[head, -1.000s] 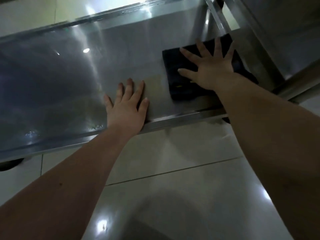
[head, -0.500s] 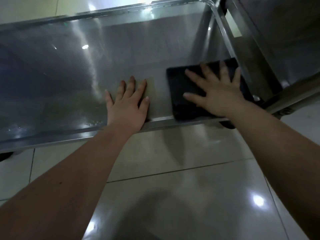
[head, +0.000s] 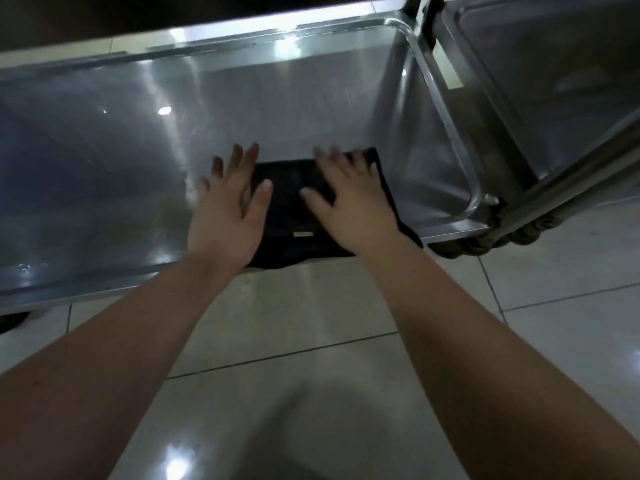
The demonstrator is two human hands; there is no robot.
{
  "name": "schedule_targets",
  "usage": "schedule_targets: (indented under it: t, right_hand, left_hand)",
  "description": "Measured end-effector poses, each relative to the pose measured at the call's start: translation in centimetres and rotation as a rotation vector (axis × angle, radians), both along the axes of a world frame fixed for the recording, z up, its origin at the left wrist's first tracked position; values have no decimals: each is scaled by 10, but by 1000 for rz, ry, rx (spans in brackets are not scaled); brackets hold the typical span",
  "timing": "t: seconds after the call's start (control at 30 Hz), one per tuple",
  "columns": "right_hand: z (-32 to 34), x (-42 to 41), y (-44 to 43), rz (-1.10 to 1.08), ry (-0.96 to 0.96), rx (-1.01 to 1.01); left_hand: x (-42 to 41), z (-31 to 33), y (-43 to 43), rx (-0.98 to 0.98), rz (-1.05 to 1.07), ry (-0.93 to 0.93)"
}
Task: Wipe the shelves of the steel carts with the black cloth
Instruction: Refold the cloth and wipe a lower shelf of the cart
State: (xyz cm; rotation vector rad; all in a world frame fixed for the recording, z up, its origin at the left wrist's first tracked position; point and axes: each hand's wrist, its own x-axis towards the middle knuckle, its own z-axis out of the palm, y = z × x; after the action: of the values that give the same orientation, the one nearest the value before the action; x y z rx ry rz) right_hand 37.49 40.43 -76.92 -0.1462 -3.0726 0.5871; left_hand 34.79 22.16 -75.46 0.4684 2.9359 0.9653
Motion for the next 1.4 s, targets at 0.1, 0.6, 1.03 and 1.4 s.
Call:
schedule_targets:
  t: [0.1, 0.6, 1.03, 1.4]
  right_hand:
    - [-3, 0, 58, -201, 21, -91]
    - [-21, 0, 68, -58, -212, 231]
    - [-23, 3, 66, -59, -215, 269]
    - [-17, 4, 65, -101, -233, 238]
  left_hand:
    - [0, 4, 29, -175, -227, 10]
    - [-74, -18, 59, -610, -59, -196]
    - [10, -13, 0, -608, -76, -305]
    - [-36, -14, -13, -661, -60, -284]
